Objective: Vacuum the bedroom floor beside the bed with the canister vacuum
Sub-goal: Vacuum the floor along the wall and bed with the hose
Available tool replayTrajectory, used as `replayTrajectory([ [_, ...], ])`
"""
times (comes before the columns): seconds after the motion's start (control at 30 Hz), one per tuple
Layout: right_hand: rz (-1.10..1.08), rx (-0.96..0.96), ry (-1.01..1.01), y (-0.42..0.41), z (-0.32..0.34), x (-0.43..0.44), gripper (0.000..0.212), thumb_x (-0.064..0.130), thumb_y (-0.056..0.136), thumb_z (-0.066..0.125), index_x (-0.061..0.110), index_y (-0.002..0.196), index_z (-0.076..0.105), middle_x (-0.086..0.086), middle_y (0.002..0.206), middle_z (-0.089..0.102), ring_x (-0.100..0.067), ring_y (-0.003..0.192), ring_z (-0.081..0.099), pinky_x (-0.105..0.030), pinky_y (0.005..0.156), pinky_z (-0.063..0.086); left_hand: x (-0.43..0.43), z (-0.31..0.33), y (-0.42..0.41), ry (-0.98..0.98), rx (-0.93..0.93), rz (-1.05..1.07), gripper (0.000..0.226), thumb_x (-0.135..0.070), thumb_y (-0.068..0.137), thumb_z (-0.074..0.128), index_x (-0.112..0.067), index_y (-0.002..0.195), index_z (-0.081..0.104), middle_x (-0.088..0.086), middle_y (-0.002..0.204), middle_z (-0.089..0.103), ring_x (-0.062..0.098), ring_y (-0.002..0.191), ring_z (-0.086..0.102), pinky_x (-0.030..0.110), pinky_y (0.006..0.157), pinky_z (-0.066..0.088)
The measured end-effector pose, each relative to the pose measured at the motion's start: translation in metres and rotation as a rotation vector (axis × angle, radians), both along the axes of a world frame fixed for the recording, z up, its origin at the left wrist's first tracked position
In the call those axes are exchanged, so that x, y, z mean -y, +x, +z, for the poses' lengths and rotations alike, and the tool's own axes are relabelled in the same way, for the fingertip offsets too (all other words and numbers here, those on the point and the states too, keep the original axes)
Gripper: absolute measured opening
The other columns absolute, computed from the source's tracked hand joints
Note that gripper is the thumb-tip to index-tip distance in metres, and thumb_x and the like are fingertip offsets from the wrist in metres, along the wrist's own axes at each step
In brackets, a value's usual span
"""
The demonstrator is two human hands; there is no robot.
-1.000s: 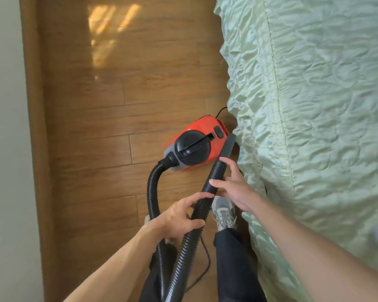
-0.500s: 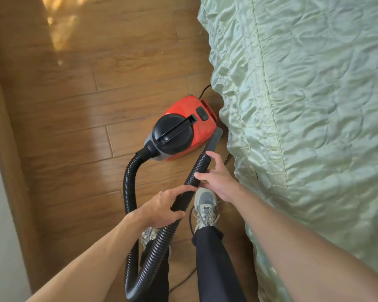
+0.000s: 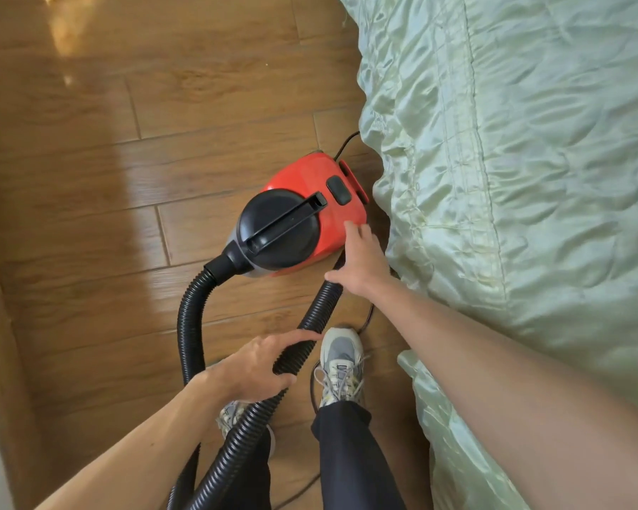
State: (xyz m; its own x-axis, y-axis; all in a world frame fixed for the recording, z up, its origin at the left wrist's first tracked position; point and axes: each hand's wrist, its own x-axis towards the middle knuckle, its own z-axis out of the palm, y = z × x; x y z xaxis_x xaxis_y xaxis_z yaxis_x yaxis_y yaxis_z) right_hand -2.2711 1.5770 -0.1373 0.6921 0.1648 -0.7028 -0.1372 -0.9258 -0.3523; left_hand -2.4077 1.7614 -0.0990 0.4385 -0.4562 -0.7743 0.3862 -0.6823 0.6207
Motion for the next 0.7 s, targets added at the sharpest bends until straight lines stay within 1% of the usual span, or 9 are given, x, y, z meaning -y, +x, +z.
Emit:
replayTrajectory([
  [0.03,0.018,0.043,-0.011,0.008,-0.005,-0.003,0.098,0.027,0.073,0.086,0.010,0.147,0.026,-0.010,0.147,0.033,-0.032,0.135,0.036,-0.042,0.103,0.043,-0.001,-0.004,0.000,0.002,-0.011,-0.001,0.075,-0.016,0.087,0.066,-0.058,0.140,0.033,-0.009,0.132,0.058,0.008,0.107,0.061,0.034,0.094,0.053],
  [0.1,0.083,0.068,-0.031,0.022,-0.017,-0.010,0.112,0.029,0.073,0.086,0.006,0.155,0.012,-0.010,0.160,0.018,-0.030,0.147,0.021,-0.045,0.112,0.038,-0.006,-0.013,-0.001,0.005,-0.026,0.004,0.075,-0.017,0.087,0.066,-0.060,0.139,0.032,-0.009,0.133,0.058,0.008,0.108,0.061,0.033,0.093,0.054],
  [0.13,0.123,0.072,-0.043,0.028,-0.022,-0.013,0.117,0.030,0.074,0.086,0.006,0.156,0.006,-0.010,0.164,0.010,-0.029,0.150,0.014,-0.045,0.114,0.034,-0.008,-0.017,-0.002,0.008,-0.031,0.003,0.075,-0.018,0.087,0.066,-0.060,0.139,0.032,-0.008,0.133,0.058,0.009,0.108,0.062,0.033,0.092,0.055],
  [0.2,0.166,0.068,-0.056,0.037,-0.031,-0.018,0.120,0.031,0.074,0.085,0.006,0.157,0.001,-0.009,0.166,0.002,-0.027,0.152,0.006,-0.045,0.117,0.031,-0.013,-0.023,-0.004,0.015,-0.041,-0.004,0.075,-0.018,0.087,0.066,-0.060,0.139,0.032,-0.007,0.132,0.059,0.009,0.106,0.063,0.033,0.090,0.056],
  [0.3,0.157,0.061,-0.063,0.043,-0.038,-0.023,0.121,0.033,0.074,0.085,0.006,0.157,0.001,-0.008,0.166,-0.001,-0.025,0.153,0.005,-0.046,0.117,0.031,-0.018,-0.029,-0.008,0.014,-0.064,-0.007,0.074,-0.018,0.087,0.065,-0.060,0.139,0.031,-0.008,0.133,0.058,0.007,0.103,0.063,0.033,0.089,0.056],
  [0.43,0.135,0.065,-0.061,0.040,-0.043,-0.023,0.120,0.034,0.074,0.085,0.008,0.158,0.003,-0.006,0.166,-0.002,-0.025,0.153,0.008,-0.047,0.113,0.032,-0.023,-0.032,-0.007,0.018,-0.067,-0.017,0.074,-0.018,0.088,0.066,-0.056,0.141,0.033,-0.013,0.141,0.051,0.006,0.114,0.058,0.029,0.098,0.051],
  [0.5,0.139,0.060,-0.071,0.042,-0.043,-0.023,0.120,0.035,0.073,0.085,0.008,0.158,0.004,-0.007,0.166,0.000,-0.025,0.152,0.011,-0.049,0.114,0.032,-0.022,-0.032,-0.006,0.009,-0.065,-0.015,0.073,-0.017,0.088,0.065,-0.054,0.143,0.033,-0.014,0.143,0.050,0.006,0.117,0.056,0.027,0.098,0.049],
  [0.63,0.156,0.064,-0.089,0.048,-0.045,-0.025,0.121,0.037,0.070,0.087,0.010,0.157,0.008,-0.007,0.166,0.005,-0.027,0.151,0.014,-0.051,0.116,0.029,-0.020,-0.037,-0.002,-0.005,-0.083,-0.009,0.073,-0.019,0.088,0.066,-0.057,0.141,0.032,-0.012,0.140,0.053,0.008,0.114,0.059,0.032,0.096,0.052],
  [0.7,0.158,0.060,-0.075,0.048,-0.047,-0.022,0.120,0.038,0.070,0.087,0.011,0.158,0.009,-0.005,0.166,0.005,-0.026,0.152,0.013,-0.052,0.118,0.027,-0.020,-0.038,0.000,-0.005,-0.091,-0.025,0.074,-0.019,0.088,0.066,-0.059,0.140,0.032,-0.012,0.139,0.053,0.008,0.111,0.060,0.032,0.095,0.054],
])
